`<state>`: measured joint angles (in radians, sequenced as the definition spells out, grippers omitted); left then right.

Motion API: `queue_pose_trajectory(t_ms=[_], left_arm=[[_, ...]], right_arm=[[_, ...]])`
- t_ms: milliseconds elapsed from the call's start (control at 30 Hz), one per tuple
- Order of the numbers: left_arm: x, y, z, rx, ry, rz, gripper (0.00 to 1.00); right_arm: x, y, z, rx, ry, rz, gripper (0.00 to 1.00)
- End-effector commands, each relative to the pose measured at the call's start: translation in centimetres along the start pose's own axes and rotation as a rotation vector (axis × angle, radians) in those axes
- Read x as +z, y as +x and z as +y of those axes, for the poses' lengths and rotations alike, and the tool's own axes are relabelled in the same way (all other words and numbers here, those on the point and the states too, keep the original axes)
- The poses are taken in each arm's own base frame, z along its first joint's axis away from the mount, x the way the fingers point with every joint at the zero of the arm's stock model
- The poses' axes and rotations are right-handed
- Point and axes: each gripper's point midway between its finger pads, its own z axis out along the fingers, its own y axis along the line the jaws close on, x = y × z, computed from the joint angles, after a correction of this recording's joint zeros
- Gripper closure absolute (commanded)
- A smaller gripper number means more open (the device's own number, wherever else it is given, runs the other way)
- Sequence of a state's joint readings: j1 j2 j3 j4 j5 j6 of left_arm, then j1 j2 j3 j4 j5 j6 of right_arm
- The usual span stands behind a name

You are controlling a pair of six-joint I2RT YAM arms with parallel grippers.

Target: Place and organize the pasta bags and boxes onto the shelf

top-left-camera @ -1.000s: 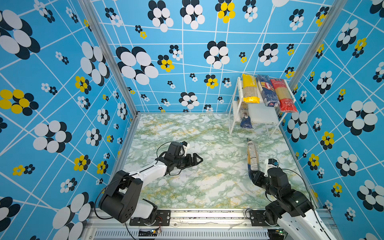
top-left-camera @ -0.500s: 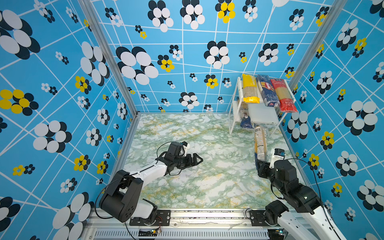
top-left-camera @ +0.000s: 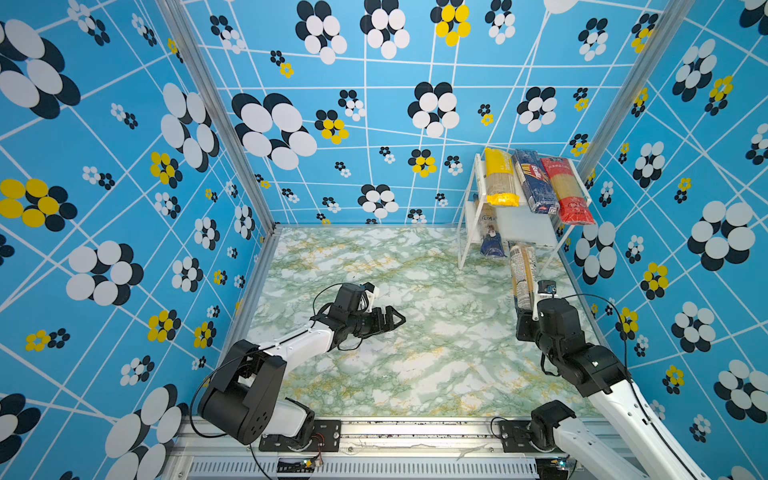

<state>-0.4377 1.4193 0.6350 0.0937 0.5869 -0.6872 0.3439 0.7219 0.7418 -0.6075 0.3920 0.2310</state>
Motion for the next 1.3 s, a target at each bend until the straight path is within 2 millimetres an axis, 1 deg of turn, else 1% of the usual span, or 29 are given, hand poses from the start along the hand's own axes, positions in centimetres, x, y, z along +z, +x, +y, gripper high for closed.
queue_pose_trajectory(t_ms=[0, 133, 267, 333, 767, 1067, 1267], left_arm=[[-0.4, -0.1, 0.1, 0.008, 0.003, -0.007, 0.01], [-0.5, -0.1, 0.1, 0.008, 0.003, -0.010, 0.01], [-0.5, -0.2, 0.1, 0.008, 0.005, -0.011, 0.01], [-0.5, -0.1, 0.1, 0.007, 0.004, -0.011, 0.01], [-0.4, -0.5, -0.1, 0.008, 0.020, -0.015, 0.01], [-0.3, -0.7, -0.2, 0.005, 0.038, -0.013, 0.01], [-0.2, -1.0, -0.2, 0.004, 0.046, -0.011, 0.01]], right_arm=[[-2.4, -8.6, -1.6, 0.034, 0.066, -0.276, 1.00], [-1.9, -10.0, -2.5, -0.026, 0.122, -0.287, 1.00], [-0.9, -10.4, -3.1, -0.134, 0.202, -0.256, 1.00], [-0.6, -10.7, -3.1, -0.168, 0.216, -0.247, 1.00], [0.5, -12.6, -3.8, -0.266, 0.329, -0.272, 1.00], [1.8, -13.9, -4.5, -0.354, 0.447, -0.282, 1.00], [2.9, -14.2, -4.6, -0.403, 0.497, -0.285, 1.00]])
